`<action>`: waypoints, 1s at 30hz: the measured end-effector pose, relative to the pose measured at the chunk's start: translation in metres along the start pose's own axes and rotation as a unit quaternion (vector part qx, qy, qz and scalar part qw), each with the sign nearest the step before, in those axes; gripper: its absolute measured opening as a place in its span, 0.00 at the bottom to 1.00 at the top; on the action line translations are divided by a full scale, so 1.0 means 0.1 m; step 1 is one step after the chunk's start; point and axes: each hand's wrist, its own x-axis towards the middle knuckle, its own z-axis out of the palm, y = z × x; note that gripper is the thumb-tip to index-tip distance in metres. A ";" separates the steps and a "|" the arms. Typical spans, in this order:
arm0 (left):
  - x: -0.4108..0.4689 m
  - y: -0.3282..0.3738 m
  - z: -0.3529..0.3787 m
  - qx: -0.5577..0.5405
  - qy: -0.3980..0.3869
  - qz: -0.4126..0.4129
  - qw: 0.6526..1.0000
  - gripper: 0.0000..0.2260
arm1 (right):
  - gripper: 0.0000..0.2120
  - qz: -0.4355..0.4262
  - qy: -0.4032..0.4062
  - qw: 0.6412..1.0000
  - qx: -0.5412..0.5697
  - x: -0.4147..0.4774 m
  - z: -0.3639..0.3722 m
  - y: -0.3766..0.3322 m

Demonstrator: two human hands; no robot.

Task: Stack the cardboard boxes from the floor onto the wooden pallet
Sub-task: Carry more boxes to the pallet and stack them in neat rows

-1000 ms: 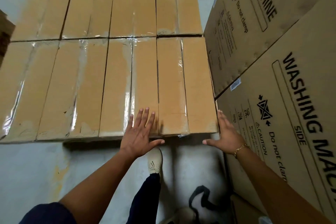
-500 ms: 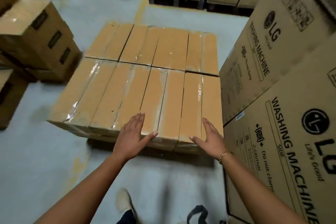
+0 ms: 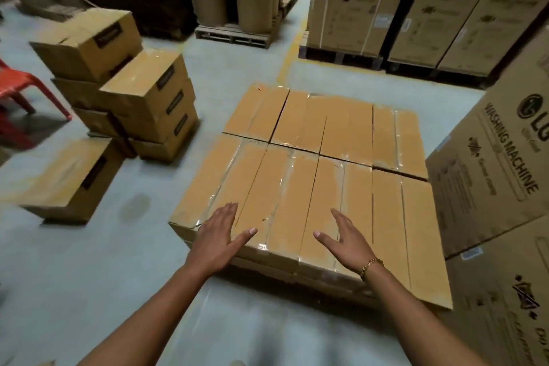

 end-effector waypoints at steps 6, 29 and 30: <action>0.04 -0.42 -0.36 -0.014 0.031 -0.019 0.999 0.50 | 0.41 -0.028 -0.039 0.999 -0.020 0.24 0.28 -0.51; 1.65 1.41 1.17 0.051 -0.110 0.100 0.988 0.45 | 0.39 0.133 0.024 0.987 0.088 0.54 -0.96 1.78; 1.77 1.61 1.35 0.050 -0.123 0.099 0.986 0.46 | 0.39 0.144 0.022 0.985 0.097 0.59 -1.07 2.00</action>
